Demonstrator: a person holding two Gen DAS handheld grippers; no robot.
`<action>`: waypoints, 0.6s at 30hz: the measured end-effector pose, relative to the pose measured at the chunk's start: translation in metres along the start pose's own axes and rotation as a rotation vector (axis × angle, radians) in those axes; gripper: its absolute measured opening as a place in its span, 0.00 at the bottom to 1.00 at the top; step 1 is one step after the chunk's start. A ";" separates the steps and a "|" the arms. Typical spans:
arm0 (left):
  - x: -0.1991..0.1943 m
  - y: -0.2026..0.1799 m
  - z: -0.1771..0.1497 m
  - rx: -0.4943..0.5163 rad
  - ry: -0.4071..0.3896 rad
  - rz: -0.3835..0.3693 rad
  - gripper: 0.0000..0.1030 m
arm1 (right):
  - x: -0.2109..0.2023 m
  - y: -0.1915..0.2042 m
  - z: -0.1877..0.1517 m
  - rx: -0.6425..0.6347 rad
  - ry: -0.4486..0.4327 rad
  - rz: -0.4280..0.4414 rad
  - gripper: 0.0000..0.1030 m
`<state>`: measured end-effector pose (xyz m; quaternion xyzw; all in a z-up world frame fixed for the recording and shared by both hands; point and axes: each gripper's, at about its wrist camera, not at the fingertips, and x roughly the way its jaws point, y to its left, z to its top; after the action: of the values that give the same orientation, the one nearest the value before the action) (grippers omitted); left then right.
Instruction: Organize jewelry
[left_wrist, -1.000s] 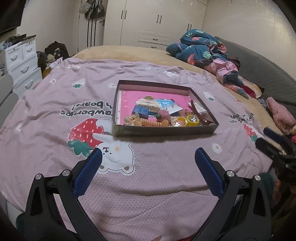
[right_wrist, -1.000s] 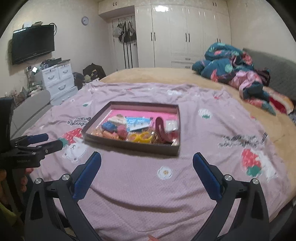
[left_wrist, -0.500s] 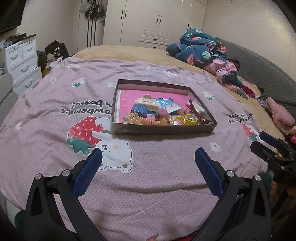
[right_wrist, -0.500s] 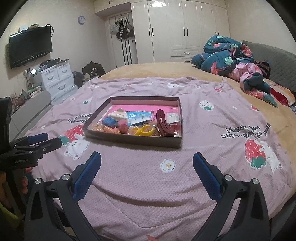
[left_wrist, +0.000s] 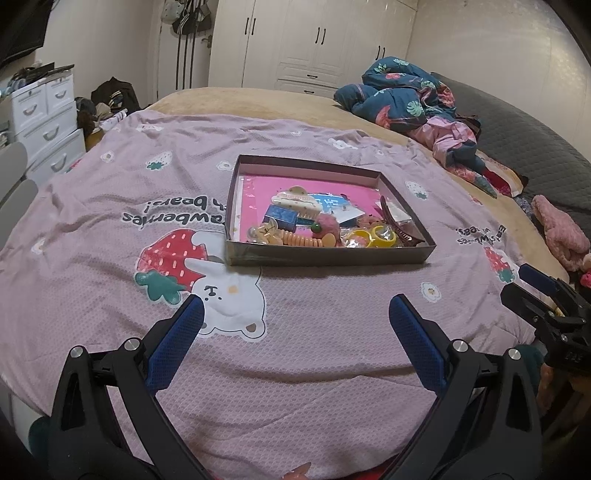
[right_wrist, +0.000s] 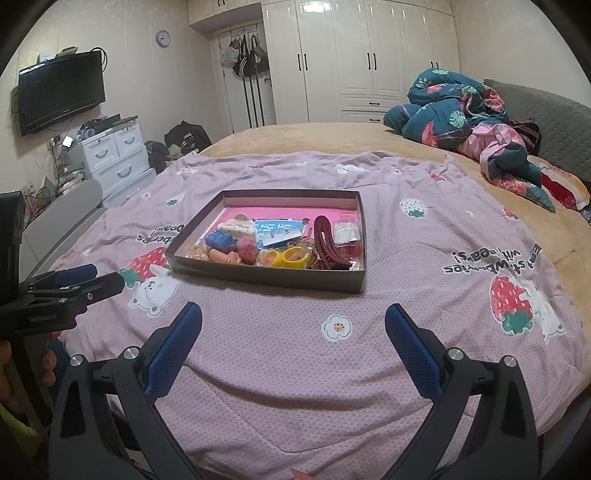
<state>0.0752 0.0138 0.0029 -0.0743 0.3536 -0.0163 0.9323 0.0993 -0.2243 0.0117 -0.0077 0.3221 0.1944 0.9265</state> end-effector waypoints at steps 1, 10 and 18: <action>0.000 0.000 0.000 0.000 0.000 0.002 0.91 | 0.000 0.000 0.000 0.000 0.000 -0.001 0.96; 0.000 0.001 0.000 -0.002 0.000 0.000 0.91 | 0.000 0.000 0.000 -0.001 -0.001 0.000 0.96; -0.001 0.001 0.000 -0.005 -0.001 -0.002 0.91 | 0.000 0.000 0.000 -0.001 0.001 0.000 0.96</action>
<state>0.0743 0.0149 0.0033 -0.0770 0.3532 -0.0164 0.9322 0.0991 -0.2242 0.0116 -0.0083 0.3224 0.1945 0.9264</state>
